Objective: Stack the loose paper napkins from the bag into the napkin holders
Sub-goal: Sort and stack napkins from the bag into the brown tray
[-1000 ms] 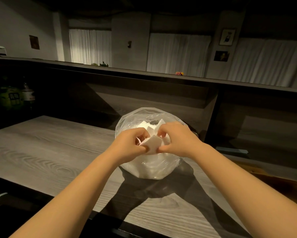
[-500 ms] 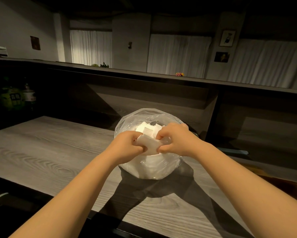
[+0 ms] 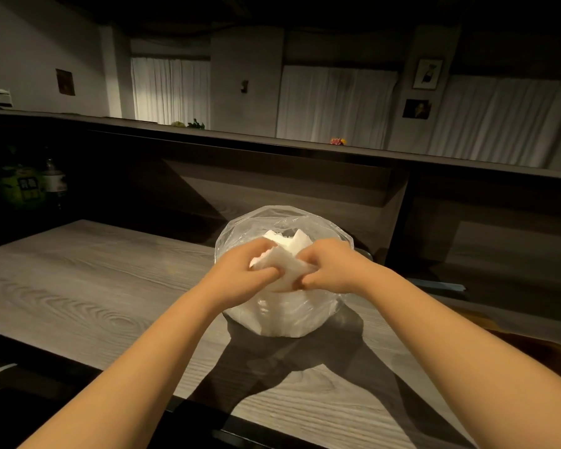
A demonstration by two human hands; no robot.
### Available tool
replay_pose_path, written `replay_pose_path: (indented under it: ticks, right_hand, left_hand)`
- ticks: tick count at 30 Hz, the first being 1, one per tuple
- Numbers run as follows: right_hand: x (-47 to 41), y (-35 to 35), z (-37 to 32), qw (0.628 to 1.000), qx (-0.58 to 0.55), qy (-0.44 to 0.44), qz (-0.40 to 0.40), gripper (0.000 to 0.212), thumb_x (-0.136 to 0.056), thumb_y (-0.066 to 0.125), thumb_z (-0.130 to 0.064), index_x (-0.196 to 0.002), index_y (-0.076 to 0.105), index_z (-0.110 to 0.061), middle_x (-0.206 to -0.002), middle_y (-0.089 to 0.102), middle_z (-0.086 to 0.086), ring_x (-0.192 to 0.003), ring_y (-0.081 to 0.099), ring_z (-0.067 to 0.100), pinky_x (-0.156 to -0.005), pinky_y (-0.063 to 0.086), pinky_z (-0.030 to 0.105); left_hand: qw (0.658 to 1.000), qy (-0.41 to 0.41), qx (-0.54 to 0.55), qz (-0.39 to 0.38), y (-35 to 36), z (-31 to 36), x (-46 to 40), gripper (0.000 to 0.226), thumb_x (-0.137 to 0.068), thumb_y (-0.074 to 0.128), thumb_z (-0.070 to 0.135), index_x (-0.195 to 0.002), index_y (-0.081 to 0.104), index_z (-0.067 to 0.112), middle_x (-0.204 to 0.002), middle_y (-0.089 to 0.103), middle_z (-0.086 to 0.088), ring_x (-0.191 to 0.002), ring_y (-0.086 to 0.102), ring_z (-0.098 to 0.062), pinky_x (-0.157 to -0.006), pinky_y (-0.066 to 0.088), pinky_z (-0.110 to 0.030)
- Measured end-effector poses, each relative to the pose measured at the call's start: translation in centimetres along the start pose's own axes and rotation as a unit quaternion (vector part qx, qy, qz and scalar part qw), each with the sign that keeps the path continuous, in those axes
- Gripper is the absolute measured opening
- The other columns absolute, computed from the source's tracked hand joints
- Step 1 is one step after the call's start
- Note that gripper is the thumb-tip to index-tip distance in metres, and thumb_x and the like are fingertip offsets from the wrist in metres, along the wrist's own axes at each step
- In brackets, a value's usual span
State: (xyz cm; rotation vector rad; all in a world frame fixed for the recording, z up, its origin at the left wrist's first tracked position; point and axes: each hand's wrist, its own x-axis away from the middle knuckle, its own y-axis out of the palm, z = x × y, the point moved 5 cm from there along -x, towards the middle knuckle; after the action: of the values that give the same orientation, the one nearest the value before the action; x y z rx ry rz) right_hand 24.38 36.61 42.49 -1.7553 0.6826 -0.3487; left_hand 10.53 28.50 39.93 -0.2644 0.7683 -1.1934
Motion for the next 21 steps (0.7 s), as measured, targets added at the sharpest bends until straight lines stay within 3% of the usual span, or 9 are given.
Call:
replay_pose_path:
  ticks: [3,5,7,9,13,17,19,21]
  right_hand:
    - [0.4,-2.4,0.7,0.979,-0.175,0.005,0.109,0.01,-0.079,0.078,-0.02,-0.081,0.07,-0.025,-0.078,0.068,-0.008,-0.074,0.063,0.007,-0.066,0.05,0.024]
    - [0.8,-4.0,1.3,0.936,-0.298,0.002,0.185,0.016,-0.081,0.078,-0.022,-0.093,0.07,-0.028,-0.094,0.072,-0.008,-0.088,0.068,0.009,-0.076,0.056,0.026]
    - [1.1,-5.1,1.7,0.889,-0.395,-0.003,0.232,0.027,-0.083,0.075,-0.023,-0.109,0.068,-0.021,-0.106,0.071,-0.001,-0.098,0.068,0.015,-0.082,0.056,0.031]
    - [1.5,-5.9,2.0,0.838,-0.481,-0.001,0.256,0.039,-0.085,0.074,-0.024,-0.121,0.063,-0.015,-0.116,0.068,0.004,-0.106,0.065,0.02,-0.089,0.055,0.039]
    - [3.2,-6.4,2.5,0.768,-0.571,0.025,0.29,0.021,-0.1,0.051,-0.015,-0.118,0.062,-0.016,-0.111,0.067,0.006,-0.107,0.063,0.031,-0.09,0.053,0.052]
    - [5.7,-5.1,4.0,0.713,-0.638,0.033,0.288,0.023,-0.103,0.044,-0.026,-0.11,0.065,-0.021,-0.094,0.074,-0.002,-0.085,0.071,0.017,-0.074,0.059,0.039]
    - [7.3,-3.9,5.0,0.692,-0.656,0.065,0.294,0.024,-0.102,0.044,-0.032,-0.108,0.065,-0.022,-0.086,0.074,-0.004,-0.077,0.071,0.013,-0.066,0.058,0.033]
    - [8.8,-2.5,6.5,0.674,-0.659,0.116,0.313,0.025,-0.1,0.046,-0.035,-0.112,0.064,-0.022,-0.091,0.073,-0.003,-0.084,0.069,0.016,-0.066,0.054,0.032]
  left_hand:
    - [0.988,0.021,0.092,0.119,-1.3,0.8,0.2,0.014,-0.097,0.058,0.028,-0.111,0.059,0.03,-0.109,0.061,0.014,-0.104,0.058,-0.005,-0.083,0.048,-0.025]
    - [0.97,0.019,0.152,0.189,-1.9,1.3,0.2,0.014,-0.098,0.055,0.026,-0.112,0.057,0.027,-0.111,0.06,0.014,-0.106,0.057,-0.004,-0.085,0.045,-0.021]
    - [0.958,0.008,0.2,0.206,-1.8,1.9,-0.1,0.012,-0.1,0.053,0.023,-0.11,0.055,0.029,-0.111,0.06,0.012,-0.106,0.058,-0.005,-0.083,0.044,-0.02]
    - [0.949,0.005,0.247,0.197,-1.1,2.7,-0.6,0.012,-0.1,0.052,0.023,-0.108,0.053,0.032,-0.112,0.061,0.01,-0.107,0.06,-0.008,-0.085,0.046,-0.021]
    - [0.936,-0.005,0.303,0.177,1.3,4.7,-1.0,0.018,-0.1,0.053,0.028,-0.118,0.053,0.027,-0.111,0.062,0.01,-0.103,0.061,-0.006,-0.086,0.051,-0.025]
    - [0.888,-0.065,0.444,0.1,5.5,6.4,-1.0,0.045,-0.087,0.053,0.044,-0.12,0.06,0.013,-0.114,0.068,-0.005,-0.103,0.066,-0.022,-0.086,0.053,-0.038]
    - [0.867,-0.1,0.485,0.047,8.4,7.2,-0.8,0.03,-0.095,0.054,0.036,-0.109,0.064,0.012,-0.105,0.07,-0.009,-0.102,0.066,-0.028,-0.089,0.052,-0.045]
    - [0.882,-0.123,0.454,0.015,11.0,7.8,-0.6,0.019,-0.098,0.054,0.029,-0.106,0.066,0.017,-0.099,0.071,-0.005,-0.099,0.066,-0.026,-0.087,0.053,-0.041]
